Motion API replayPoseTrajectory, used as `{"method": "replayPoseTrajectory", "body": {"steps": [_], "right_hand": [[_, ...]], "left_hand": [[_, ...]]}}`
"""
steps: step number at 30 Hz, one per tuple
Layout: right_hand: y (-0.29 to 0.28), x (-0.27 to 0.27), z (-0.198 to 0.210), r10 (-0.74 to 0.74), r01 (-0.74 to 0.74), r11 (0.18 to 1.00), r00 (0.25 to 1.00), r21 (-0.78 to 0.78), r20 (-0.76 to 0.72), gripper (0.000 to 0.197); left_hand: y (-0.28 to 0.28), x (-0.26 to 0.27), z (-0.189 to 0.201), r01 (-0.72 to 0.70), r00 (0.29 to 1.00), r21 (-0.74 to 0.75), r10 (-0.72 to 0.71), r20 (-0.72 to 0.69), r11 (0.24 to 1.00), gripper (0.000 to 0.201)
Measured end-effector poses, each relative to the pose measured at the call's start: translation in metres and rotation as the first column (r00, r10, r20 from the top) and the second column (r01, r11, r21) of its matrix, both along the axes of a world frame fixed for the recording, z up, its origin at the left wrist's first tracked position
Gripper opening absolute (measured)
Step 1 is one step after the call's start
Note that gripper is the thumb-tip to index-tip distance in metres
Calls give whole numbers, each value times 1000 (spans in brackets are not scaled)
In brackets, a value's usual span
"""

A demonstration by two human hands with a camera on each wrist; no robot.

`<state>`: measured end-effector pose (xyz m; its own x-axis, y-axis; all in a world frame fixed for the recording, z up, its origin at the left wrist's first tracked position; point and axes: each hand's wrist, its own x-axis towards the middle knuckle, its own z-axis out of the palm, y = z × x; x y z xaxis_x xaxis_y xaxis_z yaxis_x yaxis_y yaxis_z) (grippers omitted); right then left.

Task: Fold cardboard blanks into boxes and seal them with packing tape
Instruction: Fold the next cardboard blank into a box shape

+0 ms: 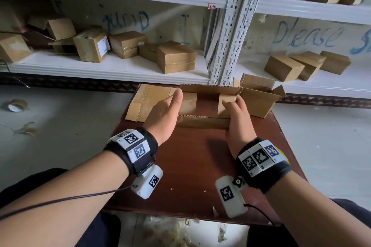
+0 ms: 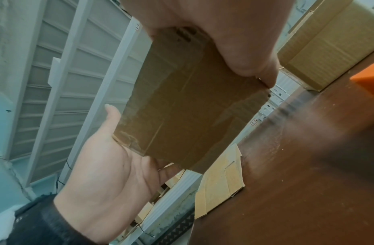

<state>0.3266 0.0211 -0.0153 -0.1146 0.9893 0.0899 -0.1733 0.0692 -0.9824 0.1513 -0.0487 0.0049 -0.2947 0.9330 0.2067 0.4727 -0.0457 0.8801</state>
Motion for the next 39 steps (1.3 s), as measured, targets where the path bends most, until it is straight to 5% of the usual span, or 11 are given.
{"method": "replayPoseTrajectory", "body": {"steps": [7, 10, 15, 18, 21, 28, 39], "right_hand": [[3, 6, -1, 10, -10, 998, 1000, -59, -8, 10], [3, 6, 2, -26, 23, 990, 1000, -139, -16, 6], [3, 6, 3, 9, -4, 978, 1000, -207, 24, 30], [0, 5, 4, 21, -18, 977, 1000, -214, 12, 36], [-1, 5, 4, 64, -61, 984, 998, -167, 11, 67], [-14, 1, 8, 134, -135, 991, 983, 1, 124, 65], [-20, 0, 2, 113, -136, 987, 965, 82, 237, 80]], "left_hand": [[1, -16, -11, 228, 974, -38, -228, 6, 973, 140], [-1, -15, -11, 227, 971, -58, -230, -59, 972, 132], [-1, -11, -5, 141, 985, -43, -144, -94, 989, 120], [2, -11, -7, 140, 989, -40, -141, -32, 989, 117], [6, -9, -8, 142, 989, -58, -140, 44, 988, 111], [10, -10, -7, 118, 946, -130, -71, 316, 985, 101], [4, -11, -11, 127, 990, -155, -114, 87, 980, 96]]}}
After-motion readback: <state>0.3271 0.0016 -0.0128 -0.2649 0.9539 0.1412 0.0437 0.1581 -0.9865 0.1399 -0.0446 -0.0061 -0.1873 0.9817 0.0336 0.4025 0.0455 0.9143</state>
